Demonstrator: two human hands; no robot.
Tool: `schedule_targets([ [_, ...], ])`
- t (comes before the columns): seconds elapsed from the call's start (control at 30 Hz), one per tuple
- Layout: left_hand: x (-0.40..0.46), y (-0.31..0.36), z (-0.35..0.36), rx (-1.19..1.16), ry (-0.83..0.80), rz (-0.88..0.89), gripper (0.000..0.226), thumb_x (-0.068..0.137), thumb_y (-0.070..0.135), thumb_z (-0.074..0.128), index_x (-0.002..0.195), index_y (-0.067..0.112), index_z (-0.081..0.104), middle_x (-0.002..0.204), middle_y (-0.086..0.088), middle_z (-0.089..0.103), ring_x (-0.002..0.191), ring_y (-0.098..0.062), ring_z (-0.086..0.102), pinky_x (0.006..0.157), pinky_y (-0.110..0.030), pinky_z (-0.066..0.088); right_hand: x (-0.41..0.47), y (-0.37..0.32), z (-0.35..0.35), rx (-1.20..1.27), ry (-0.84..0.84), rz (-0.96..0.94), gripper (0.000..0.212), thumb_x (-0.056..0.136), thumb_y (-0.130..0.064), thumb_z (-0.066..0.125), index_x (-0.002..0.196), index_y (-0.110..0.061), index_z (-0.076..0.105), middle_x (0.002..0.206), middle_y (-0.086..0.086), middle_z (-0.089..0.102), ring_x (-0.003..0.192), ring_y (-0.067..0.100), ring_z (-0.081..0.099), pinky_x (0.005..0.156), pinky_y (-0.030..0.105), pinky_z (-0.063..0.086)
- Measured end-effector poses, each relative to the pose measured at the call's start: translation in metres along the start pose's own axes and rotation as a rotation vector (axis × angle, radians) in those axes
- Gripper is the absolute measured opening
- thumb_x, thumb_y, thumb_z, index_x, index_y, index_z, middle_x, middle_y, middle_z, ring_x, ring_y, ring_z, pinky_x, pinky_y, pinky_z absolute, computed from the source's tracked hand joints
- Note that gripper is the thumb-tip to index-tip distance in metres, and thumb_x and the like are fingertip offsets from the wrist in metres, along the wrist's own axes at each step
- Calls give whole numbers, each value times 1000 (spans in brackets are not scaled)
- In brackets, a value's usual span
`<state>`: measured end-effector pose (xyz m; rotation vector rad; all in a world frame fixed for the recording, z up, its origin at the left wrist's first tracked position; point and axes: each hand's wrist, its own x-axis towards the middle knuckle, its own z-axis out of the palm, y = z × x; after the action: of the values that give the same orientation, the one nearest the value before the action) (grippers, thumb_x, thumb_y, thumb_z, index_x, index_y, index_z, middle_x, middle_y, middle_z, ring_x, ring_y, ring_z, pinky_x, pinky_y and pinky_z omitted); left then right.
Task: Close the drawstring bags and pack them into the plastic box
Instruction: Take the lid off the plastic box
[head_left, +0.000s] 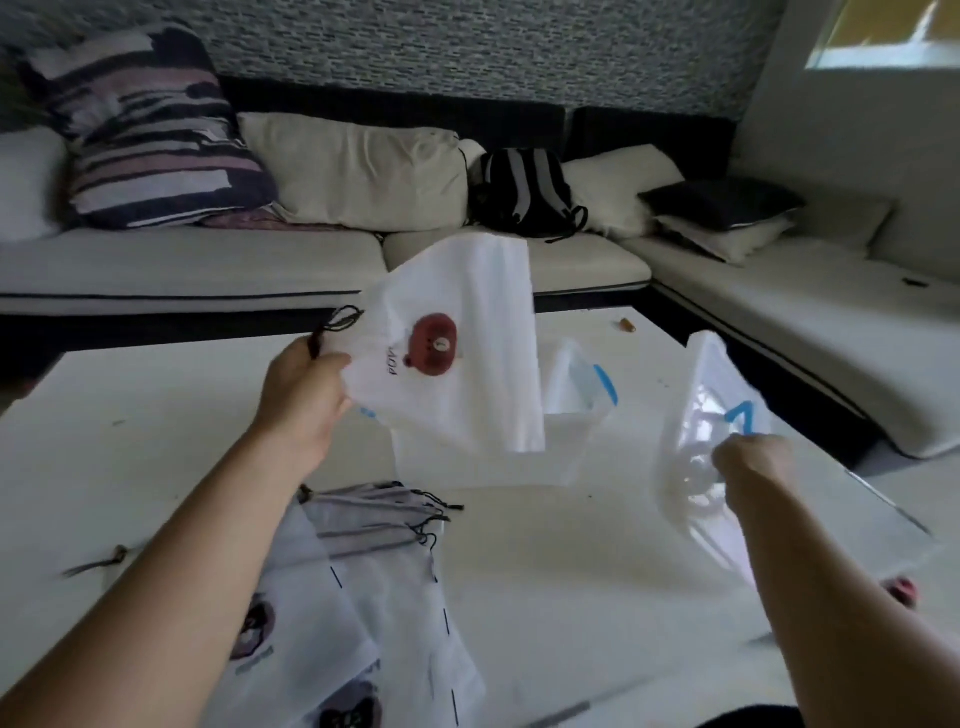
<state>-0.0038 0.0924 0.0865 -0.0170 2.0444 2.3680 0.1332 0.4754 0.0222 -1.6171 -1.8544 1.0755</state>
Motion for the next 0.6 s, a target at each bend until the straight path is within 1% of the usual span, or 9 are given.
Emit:
schedule_targets([
  [0.03,-2,-8,8,1,-6,0,25,95,-3,49,106,14,64,87,-7,67,62,-7,64,52,-15,48,5,6,8,-28,-28,3,21,81,-10,54,96,4,60,92,26,67,86,44,69,75,45,58],
  [0.13,-7,-28,27,60,-87,-10,26,96,5,50,107,25,62,108,-5,69,88,-20,66,66,-29,55,-3,15,28,-78,-139,22,13,89,-5,55,81,3,51,81,24,62,82,41,68,71,45,57],
  [0.27,-10,-47,29,257,-94,32,14,94,15,55,94,28,61,105,-8,68,88,-26,68,72,-43,62,-12,16,46,-112,-373,192,3,90,4,62,88,2,61,78,16,59,69,27,60,73,39,59],
  [0.33,-7,-48,25,288,-63,44,6,92,20,58,91,25,62,100,-10,68,86,-27,69,75,-48,62,-11,16,52,-282,-360,82,7,91,1,58,98,0,58,90,16,60,82,31,65,72,37,57],
  [0.4,-3,-47,22,285,-24,54,2,93,20,59,92,19,61,94,-9,66,81,-24,68,73,-46,63,-7,3,45,-502,-181,-137,24,89,-7,57,112,0,58,106,17,57,105,34,62,80,36,51],
  [0.47,0,-46,21,272,31,73,7,94,19,59,99,14,59,94,-7,64,75,-19,66,66,-36,61,-26,-32,27,-321,-35,-364,31,87,-11,59,117,-4,61,118,18,59,111,37,59,95,40,50],
  [0.5,1,-46,21,244,63,72,9,95,18,58,102,12,58,95,-6,64,74,-16,66,63,-33,58,-44,-53,16,-126,-61,-445,26,89,-18,61,112,-7,65,111,17,66,101,35,66,92,43,55],
  [0.53,2,-45,22,180,86,52,12,96,18,57,105,11,57,98,-7,65,76,-16,67,62,-31,57,-68,-74,3,59,-192,-470,26,92,-30,64,105,-8,68,98,14,71,85,32,72,79,44,61],
  [0.6,6,-42,22,-18,100,-19,16,96,14,54,109,6,60,103,-10,68,83,-21,71,60,-30,58,-126,-103,-11,145,-610,-445,53,87,-60,64,103,-9,66,92,9,72,66,27,75,53,34,60],
])
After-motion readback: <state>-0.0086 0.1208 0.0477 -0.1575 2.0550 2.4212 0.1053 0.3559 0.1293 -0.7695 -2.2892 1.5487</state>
